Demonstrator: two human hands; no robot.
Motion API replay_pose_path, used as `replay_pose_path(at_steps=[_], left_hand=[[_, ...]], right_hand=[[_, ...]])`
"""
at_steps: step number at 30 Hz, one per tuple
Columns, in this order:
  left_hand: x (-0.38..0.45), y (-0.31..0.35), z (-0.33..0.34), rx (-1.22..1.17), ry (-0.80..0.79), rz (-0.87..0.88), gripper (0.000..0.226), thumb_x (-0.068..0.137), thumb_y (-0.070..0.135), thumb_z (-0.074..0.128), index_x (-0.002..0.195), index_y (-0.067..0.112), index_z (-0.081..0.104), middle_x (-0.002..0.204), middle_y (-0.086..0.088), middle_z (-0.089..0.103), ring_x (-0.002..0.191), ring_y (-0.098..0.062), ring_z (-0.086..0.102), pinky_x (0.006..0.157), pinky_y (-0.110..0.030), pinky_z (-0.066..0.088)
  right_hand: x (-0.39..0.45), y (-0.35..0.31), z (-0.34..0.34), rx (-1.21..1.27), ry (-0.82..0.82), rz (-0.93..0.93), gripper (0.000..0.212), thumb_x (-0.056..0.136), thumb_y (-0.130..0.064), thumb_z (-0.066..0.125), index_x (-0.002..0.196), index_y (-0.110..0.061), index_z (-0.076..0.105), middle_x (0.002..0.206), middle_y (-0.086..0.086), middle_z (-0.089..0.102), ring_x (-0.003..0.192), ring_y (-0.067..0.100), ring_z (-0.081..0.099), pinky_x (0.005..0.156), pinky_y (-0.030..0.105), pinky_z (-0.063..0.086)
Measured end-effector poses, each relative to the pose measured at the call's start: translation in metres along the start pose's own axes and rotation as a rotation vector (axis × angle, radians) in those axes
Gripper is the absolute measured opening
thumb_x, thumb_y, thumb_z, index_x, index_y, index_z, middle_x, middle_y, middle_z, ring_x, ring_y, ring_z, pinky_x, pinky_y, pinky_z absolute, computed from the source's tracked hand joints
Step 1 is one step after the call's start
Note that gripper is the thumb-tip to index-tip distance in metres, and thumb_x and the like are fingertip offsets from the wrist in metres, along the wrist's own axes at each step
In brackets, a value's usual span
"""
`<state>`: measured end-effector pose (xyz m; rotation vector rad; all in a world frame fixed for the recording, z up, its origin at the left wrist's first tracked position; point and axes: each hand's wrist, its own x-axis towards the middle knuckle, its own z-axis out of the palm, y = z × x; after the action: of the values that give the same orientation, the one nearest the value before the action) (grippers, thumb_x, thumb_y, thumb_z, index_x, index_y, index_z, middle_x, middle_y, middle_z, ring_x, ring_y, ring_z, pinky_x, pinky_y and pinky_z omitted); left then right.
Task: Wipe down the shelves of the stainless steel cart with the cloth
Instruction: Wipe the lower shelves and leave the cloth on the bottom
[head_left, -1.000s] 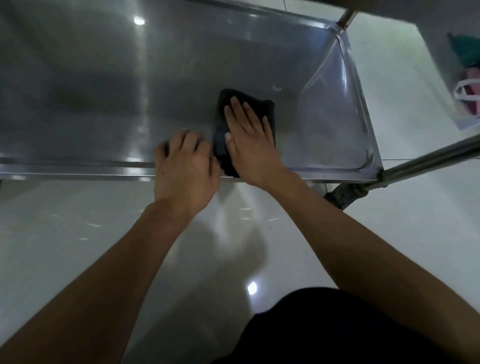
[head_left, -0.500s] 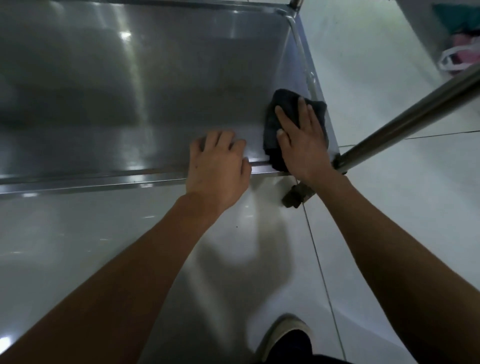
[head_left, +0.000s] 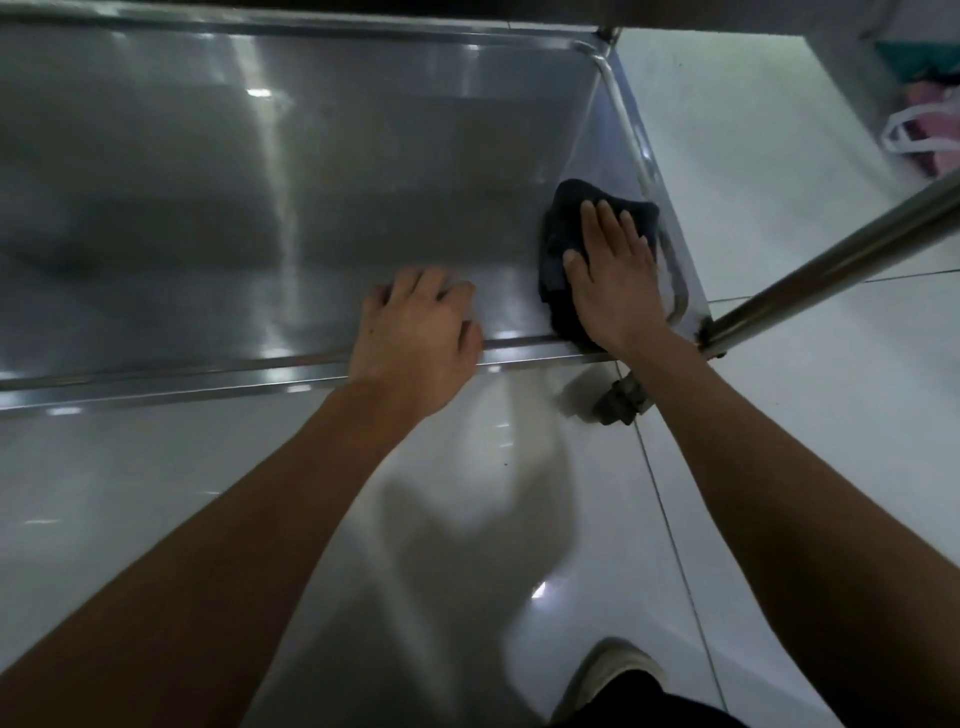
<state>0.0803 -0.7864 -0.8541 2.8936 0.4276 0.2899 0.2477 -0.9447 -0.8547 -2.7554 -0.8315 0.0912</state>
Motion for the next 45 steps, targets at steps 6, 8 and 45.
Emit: replay_pose_path(at_steps=[6,8,45], left_hand=[[-0.011,-0.087,-0.031,0.077,-0.018,-0.185,0.033,0.094,0.034,0.051,0.115,0.014,0.066,0.129,-0.010,0.059,0.122,-0.034,0.047,0.094,-0.049,0.039],[-0.020,-0.112,-0.038,0.084,-0.021,-0.236,0.032,0.095,0.033,0.052,0.117,0.015,0.066,0.130,-0.010,0.058,0.123,-0.034,0.046,0.094,-0.050,0.040],[0.045,0.017,0.005,-0.044,-0.046,-0.070,0.040,0.085,0.034,0.046,0.112,0.015,0.069,0.126,-0.007,0.059,0.118,-0.032,0.050,0.090,-0.047,0.043]], right_hand=[[0.028,-0.092,0.029,-0.035,-0.059,-0.130,0.058,0.108,-0.035,0.028,0.161,-0.019,0.013,0.167,0.010,0.013,0.154,0.031,0.009,0.124,0.045,0.007],[0.036,-0.131,0.041,-0.018,-0.086,-0.165,0.058,0.108,-0.038,0.027,0.161,-0.022,0.010,0.168,0.007,0.008,0.155,0.028,0.005,0.124,0.042,0.003],[0.099,-0.006,0.008,0.046,-0.020,-0.059,0.054,0.107,-0.033,0.031,0.159,-0.023,0.022,0.166,0.009,0.016,0.154,0.030,0.011,0.124,0.041,0.008]])
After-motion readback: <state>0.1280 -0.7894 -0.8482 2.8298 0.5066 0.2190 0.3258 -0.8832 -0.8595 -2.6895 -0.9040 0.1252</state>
